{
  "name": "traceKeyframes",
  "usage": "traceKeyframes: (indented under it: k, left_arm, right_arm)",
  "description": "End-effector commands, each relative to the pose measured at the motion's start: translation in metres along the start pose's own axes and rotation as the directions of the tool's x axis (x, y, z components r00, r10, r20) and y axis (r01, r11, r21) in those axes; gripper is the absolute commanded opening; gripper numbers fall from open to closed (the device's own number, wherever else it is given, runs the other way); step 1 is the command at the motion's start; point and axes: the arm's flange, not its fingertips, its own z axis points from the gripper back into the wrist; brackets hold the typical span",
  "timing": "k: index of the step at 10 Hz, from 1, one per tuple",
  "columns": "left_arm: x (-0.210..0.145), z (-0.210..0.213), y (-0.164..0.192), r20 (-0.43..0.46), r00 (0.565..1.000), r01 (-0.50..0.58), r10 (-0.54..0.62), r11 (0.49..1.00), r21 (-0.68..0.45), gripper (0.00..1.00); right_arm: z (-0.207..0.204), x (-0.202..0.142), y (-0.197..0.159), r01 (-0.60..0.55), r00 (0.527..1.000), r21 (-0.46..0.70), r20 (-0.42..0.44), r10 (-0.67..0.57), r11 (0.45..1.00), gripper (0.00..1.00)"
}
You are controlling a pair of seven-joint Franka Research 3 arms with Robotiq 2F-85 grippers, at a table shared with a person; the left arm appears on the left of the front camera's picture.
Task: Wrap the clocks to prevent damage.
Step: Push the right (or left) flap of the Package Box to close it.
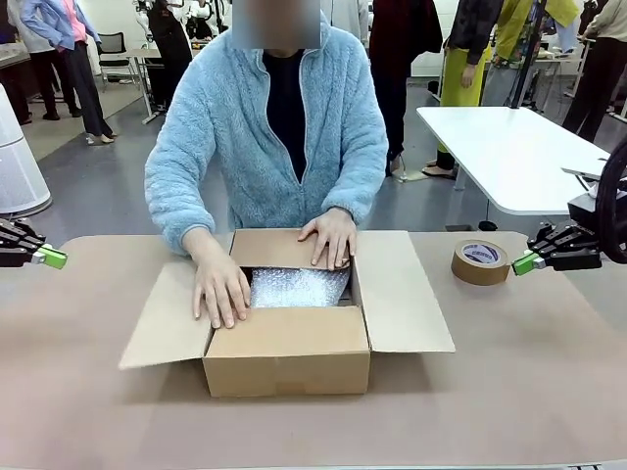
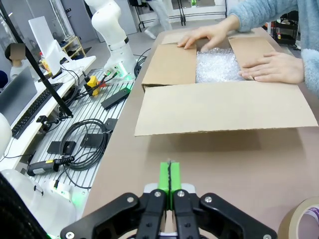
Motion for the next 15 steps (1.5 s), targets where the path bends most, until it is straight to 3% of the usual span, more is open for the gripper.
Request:
traceKeyframes:
  k: [1, 15]
  left_arm:
    - [-0.0004, 0.0003, 0.0000, 0.004, 1.000, -0.002, 0.002, 1.000, 0.000, 0.00]
    - [-0.0004, 0.0003, 0.0000, 0.004, 1.000, -0.002, 0.002, 1.000, 0.000, 0.00]
  right_arm:
    - [0.0002, 0.0002, 0.0002, -0.001, 1.000, -0.002, 0.000, 0.001, 1.000, 0.01]
    - [0.0002, 0.0002, 0.0002, -0.001, 1.000, -0.002, 0.000, 0.001, 1.000, 0.01]
